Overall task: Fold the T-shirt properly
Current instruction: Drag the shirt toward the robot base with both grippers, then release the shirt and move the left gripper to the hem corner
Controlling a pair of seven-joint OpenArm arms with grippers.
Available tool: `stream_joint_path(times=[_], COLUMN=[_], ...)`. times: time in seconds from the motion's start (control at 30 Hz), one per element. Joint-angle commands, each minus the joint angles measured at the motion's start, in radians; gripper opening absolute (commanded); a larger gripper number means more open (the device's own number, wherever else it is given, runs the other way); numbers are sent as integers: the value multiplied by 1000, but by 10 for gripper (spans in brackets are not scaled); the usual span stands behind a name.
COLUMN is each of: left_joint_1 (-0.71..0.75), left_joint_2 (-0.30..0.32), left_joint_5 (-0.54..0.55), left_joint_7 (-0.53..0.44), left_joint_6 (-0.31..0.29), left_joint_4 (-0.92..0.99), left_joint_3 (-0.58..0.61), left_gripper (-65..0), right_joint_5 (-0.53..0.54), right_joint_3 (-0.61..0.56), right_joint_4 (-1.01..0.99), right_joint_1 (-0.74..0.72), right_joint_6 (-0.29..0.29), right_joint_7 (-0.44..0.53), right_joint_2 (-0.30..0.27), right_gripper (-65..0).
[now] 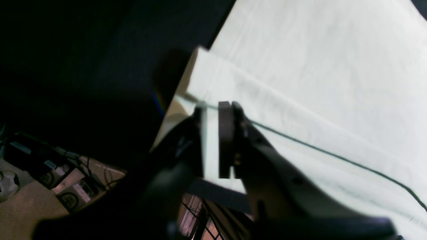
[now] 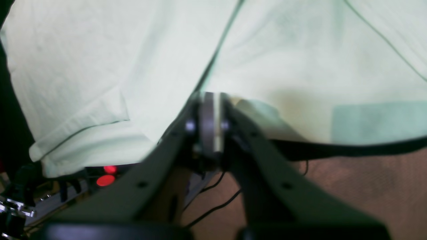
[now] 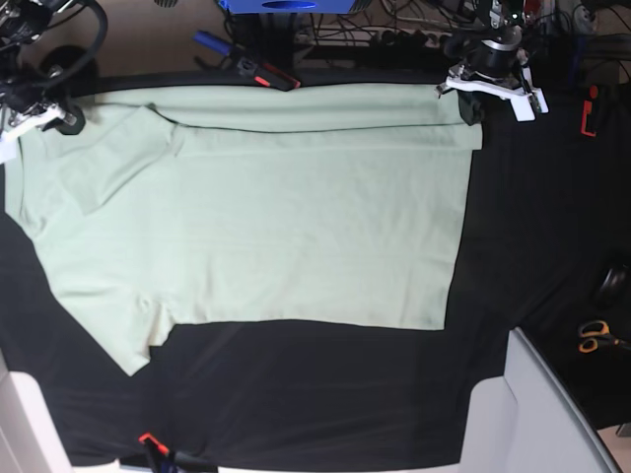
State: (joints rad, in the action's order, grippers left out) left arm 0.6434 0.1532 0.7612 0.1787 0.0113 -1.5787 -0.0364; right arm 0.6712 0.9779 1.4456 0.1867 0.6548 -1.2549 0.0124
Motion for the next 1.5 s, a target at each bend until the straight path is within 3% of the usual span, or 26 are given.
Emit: stream_joint_path(times=[0.0, 0.3, 0.63, 0.9, 1.47], left_joint_1=[10, 6, -46, -46, -46], left_joint_2=[7, 7, 7, 7, 7], left_joint_5=[5, 5, 5, 5, 5], left_joint_7=[-20, -20, -21, -23, -23], left_joint_6=[-3, -3, -3, -3, -3], left_joint_4=[-13, -10, 149, 148, 148], left_joint_3=[-4, -12, -4, -13, -15], left_gripper=[-650, -650, -650, -650, -650], right_joint_5=[17, 11, 9, 11, 14], right_joint_3=[5, -1, -23, -92, -95], right_joint_4=[-7, -214, -216, -216, -208], right_joint_1=[-2, -22, -46, -60, -72], right_joint_6=[6, -2, -3, -5, -5], right_joint_7=[-4, -16, -16, -15, -6], right_joint_2=[2, 1, 1, 10, -24], right_gripper=[-635, -649, -649, -649, -649])
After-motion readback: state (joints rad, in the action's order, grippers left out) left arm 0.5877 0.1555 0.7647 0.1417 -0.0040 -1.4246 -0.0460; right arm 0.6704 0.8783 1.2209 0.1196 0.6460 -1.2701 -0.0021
